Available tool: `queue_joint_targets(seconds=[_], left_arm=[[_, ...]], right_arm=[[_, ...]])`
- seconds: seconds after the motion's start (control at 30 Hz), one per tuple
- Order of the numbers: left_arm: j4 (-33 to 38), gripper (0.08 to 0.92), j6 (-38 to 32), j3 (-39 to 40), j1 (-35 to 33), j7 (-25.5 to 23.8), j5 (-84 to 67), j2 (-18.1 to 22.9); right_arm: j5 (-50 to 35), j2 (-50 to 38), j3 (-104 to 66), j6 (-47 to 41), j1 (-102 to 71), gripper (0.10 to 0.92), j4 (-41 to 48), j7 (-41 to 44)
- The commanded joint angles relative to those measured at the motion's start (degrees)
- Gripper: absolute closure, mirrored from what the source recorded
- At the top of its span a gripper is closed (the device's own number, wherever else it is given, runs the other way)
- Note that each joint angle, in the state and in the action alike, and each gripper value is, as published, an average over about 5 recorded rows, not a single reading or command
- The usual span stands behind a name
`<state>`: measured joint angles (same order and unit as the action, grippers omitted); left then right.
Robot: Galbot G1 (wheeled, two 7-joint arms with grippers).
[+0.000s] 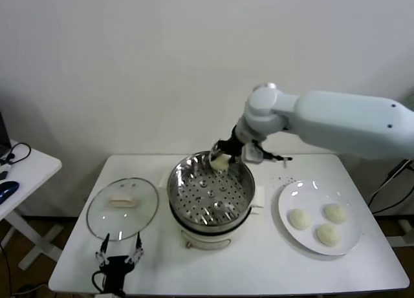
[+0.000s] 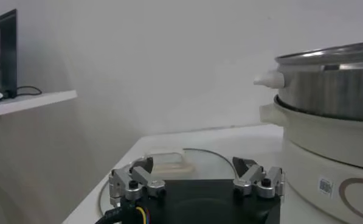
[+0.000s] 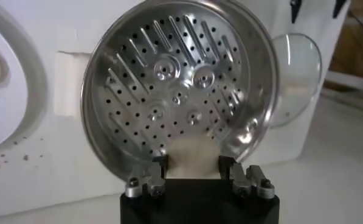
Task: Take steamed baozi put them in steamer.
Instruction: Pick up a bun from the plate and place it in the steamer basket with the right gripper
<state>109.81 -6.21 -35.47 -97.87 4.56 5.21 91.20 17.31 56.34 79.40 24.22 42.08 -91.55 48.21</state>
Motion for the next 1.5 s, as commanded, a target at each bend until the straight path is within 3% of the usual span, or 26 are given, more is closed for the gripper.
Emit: queue_joint_targets(seconds=[0.03,1.2,1.5], left_arm=[[-0.08,0.177,-0.05,-0.02,0.08,0.00,0.06,0.02],[0.08,0.177,-0.23,-0.52,0.89,-0.10,-1.24,-0.38],[0.17,0.177,-0.21,-0.47,1.09,-0.07,-1.47,-0.41]], right_arm=[[8.11,2.51,-1.05,3.63,-6.96,0.441,2.08,-1.83],[9.35,13.07,-2.20,3.05,-14.08,0.406,19.88,0.04],[2.53,10.91,-0.64,3.01,-9.88,0.212,18.48,-0.21]])
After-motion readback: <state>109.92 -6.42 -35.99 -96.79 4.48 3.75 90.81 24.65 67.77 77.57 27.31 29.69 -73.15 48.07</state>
